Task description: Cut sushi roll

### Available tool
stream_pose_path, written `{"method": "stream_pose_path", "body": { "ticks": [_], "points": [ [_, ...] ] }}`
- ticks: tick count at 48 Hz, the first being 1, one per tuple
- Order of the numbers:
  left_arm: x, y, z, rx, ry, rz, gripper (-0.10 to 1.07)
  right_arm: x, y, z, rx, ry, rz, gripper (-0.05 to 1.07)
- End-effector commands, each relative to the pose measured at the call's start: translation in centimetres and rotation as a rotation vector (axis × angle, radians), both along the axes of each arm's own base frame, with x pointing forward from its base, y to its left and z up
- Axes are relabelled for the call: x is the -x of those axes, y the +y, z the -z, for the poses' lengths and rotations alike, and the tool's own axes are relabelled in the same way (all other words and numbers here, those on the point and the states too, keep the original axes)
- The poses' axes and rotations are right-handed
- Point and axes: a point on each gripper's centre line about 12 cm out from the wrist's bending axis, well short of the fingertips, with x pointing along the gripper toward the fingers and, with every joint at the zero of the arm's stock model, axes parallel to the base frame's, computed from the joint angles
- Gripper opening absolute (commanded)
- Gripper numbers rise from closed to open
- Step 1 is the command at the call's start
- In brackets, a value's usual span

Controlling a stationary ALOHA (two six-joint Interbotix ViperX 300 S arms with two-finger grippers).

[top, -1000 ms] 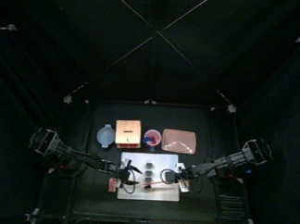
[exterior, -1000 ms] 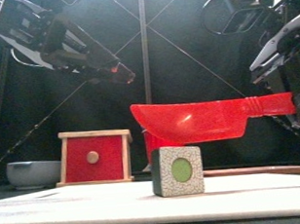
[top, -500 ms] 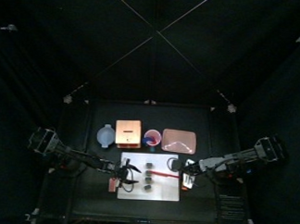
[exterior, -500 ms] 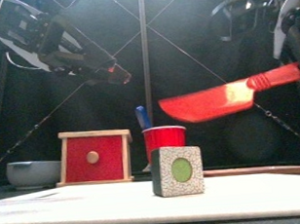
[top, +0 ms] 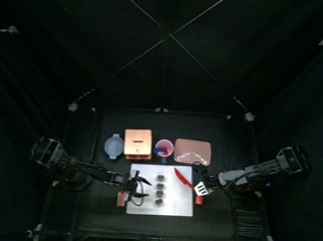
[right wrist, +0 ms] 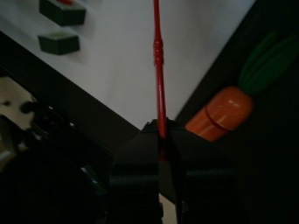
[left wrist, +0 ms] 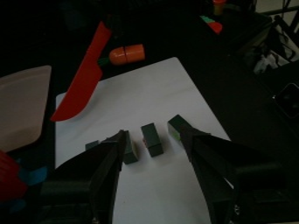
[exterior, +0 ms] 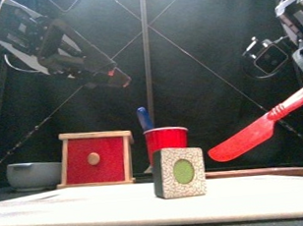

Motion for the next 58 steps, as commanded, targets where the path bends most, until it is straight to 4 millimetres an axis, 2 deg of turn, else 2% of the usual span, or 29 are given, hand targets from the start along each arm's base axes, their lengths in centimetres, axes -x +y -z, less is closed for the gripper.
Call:
{"method": "stream_pose_path", "body": {
  "ticks": [1,6,15,24,37,42,52,58],
  "points": [
    [-0.2,0.1,-0.5,0.006,-0.026,-0.008,0.87,-0.1,0.1,-0.3,-0.027,-0.047,0.036,0.33],
    [0.0,0.2,-0.3,0.005,-0.028,-0.009,0.87,0.2,-0.3,0.0,-0.027,-0.031,0.071,0.33],
    [0.3,0.3,0.0,0.004,-0.031,-0.012,0.87,0.4,-0.8,-1.8,-0.002,-0.079,0.077,0.33],
    [0.5,0.4,0.3,0.001,-0.021,-0.012,0.87,1.2,-0.5,0.1,-0.087,0.007,0.178,0.33],
    [0.7,0.4,0.6,-0.001,-0.012,-0.012,0.87,0.1,1.0,2.4,-0.165,0.006,0.235,0.35],
    [0.8,0.5,0.6,-0.002,-0.011,-0.015,0.87,-0.3,1.5,3.3,-0.179,0.024,0.245,0.43],
    [1.0,0.6,0.7,-0.003,-0.008,-0.015,0.87,-1.5,2.2,4.0,-0.17,0.04,0.234,0.74],
    [1.0,0.7,0.6,-0.002,-0.009,-0.018,0.87,-2.4,2.7,3.8,-0.159,0.028,0.21,0.79]
  ]
}}
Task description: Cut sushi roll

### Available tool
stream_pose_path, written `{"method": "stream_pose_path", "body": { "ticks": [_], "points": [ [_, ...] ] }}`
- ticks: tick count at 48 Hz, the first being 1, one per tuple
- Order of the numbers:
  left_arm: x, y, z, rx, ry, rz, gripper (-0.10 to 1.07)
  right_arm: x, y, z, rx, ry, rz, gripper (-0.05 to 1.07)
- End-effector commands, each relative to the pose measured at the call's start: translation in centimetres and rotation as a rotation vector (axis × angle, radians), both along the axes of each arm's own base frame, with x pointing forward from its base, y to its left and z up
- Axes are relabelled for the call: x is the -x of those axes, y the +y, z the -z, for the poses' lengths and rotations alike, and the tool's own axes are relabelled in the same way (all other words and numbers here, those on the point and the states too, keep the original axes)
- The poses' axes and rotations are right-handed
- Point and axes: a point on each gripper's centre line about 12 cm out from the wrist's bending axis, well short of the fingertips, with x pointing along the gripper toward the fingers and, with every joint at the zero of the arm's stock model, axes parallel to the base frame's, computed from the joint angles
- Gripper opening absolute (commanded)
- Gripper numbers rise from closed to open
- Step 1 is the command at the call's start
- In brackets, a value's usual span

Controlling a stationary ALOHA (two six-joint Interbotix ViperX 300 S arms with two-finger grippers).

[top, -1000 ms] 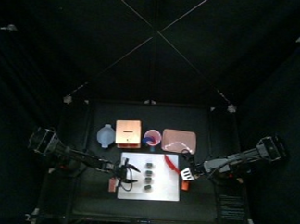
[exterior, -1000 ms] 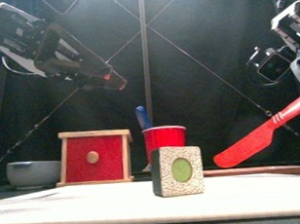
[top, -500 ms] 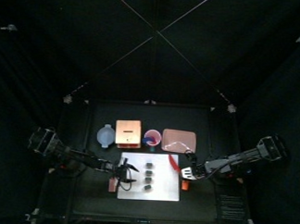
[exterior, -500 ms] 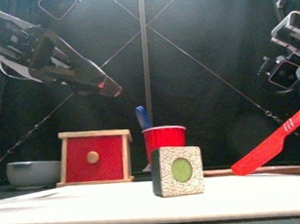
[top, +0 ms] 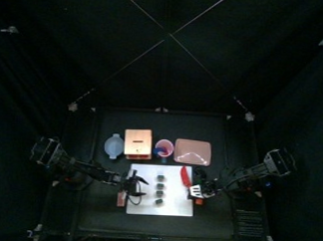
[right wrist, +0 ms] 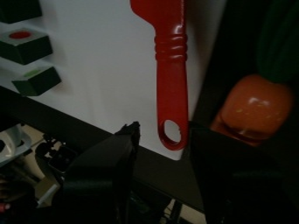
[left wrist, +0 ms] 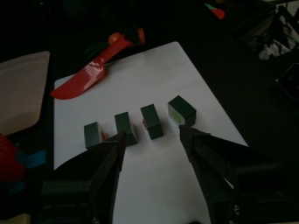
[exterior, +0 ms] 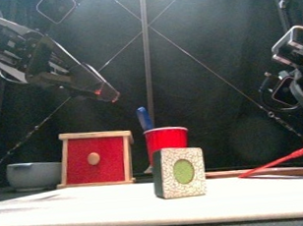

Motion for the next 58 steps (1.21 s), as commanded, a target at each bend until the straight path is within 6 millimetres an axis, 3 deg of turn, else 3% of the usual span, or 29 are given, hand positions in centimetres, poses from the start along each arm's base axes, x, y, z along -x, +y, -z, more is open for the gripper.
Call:
{"method": "stream_pose_path", "body": {
  "ticks": [1,14,21,29,46,58],
  "points": [
    [-0.3,0.2,-0.8,0.008,-0.031,-0.008,0.87,-1.2,0.6,-1.2,0.001,-0.051,-0.024,0.79],
    [-0.3,0.2,-0.8,0.011,-0.027,-0.011,0.87,-2.7,1.8,-3.2,0.019,-0.1,-0.077,0.79],
    [-0.2,0.3,-0.7,0.013,-0.021,-0.016,0.87,-1.9,2.5,-3.1,0.073,0.003,-0.132,0.8],
    [-0.2,0.4,-0.9,0.012,-0.025,-0.02,0.87,-0.9,1.7,-3.1,0.192,0.105,-0.188,0.81],
    [1.6,1.4,-3.1,0.037,-0.1,-0.043,0.87,-3.2,-2.0,-7.7,0.794,-0.284,-0.609,0.8],
    [3.7,2.4,-3.2,0.053,-0.145,-0.079,0.87,-4.1,-3.8,-8.3,1.073,-0.353,-0.768,0.8]
  ]
}}
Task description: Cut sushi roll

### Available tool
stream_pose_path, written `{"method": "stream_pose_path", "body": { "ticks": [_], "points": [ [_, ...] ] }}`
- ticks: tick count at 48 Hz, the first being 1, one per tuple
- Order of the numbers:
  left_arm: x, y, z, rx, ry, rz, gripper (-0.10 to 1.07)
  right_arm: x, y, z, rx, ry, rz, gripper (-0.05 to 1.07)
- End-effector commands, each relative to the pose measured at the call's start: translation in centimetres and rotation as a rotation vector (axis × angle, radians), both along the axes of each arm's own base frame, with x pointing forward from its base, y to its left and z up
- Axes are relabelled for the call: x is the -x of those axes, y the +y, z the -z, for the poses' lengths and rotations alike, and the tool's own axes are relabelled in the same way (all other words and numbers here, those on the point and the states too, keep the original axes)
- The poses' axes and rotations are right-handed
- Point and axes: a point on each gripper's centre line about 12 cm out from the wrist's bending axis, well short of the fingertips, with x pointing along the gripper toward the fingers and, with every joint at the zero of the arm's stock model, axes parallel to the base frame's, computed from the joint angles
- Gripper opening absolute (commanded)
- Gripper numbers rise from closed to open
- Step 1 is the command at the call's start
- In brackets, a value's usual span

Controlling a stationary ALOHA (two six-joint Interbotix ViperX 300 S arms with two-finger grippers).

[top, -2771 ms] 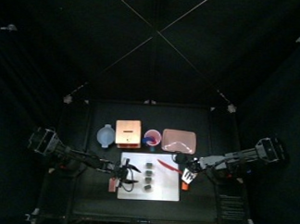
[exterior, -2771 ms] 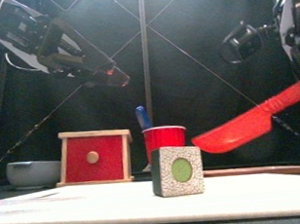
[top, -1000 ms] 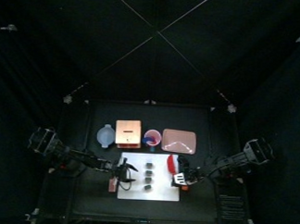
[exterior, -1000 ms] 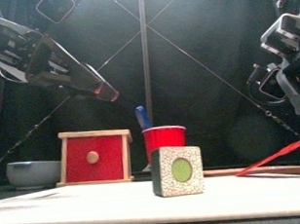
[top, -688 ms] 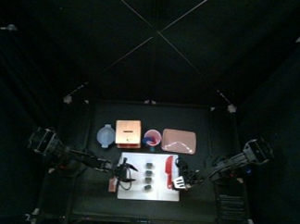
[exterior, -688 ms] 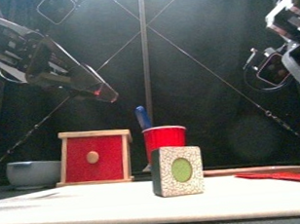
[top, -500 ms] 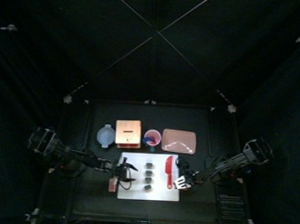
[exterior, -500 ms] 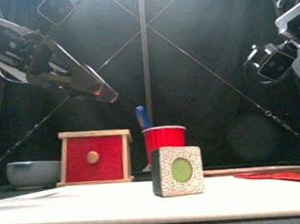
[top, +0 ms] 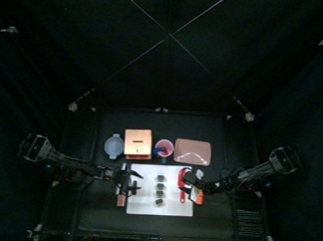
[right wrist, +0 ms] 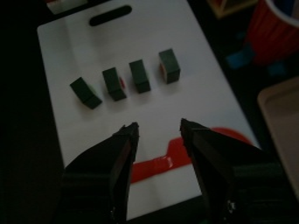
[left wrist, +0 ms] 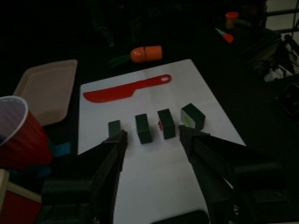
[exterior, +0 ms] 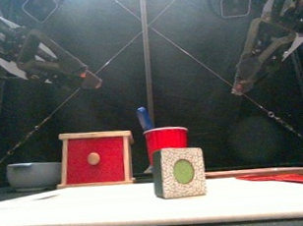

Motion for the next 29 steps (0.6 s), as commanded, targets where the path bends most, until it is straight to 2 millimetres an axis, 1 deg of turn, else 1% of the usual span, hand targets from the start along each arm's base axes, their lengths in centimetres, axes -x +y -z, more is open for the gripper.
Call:
{"method": "stream_pose_path", "body": {
  "ticks": [1,6,11,20,29],
  "points": [
    [0.2,0.2,-0.7,0.005,-0.046,-0.011,0.87,-0.3,-1.0,-1.0,0.043,-0.049,-0.003,0.8],
    [0.3,0.5,-0.6,0.005,-0.048,-0.018,0.87,-0.5,-1.9,-1.0,0.074,-0.054,0.002,0.8],
    [0.4,0.6,-0.4,0.007,-0.041,-0.023,0.87,-0.5,-2.3,-0.9,0.079,-0.05,0.01,0.8],
    [0.5,1.3,-0.2,0.016,-0.033,-0.058,0.87,-0.2,-2.4,-0.4,0.083,-0.034,0.01,0.8],
    [0.5,2.3,0.0,0.007,-0.03,-0.087,0.87,0.0,-2.4,-0.2,0.079,-0.028,0.013,0.8]
  ]
}}
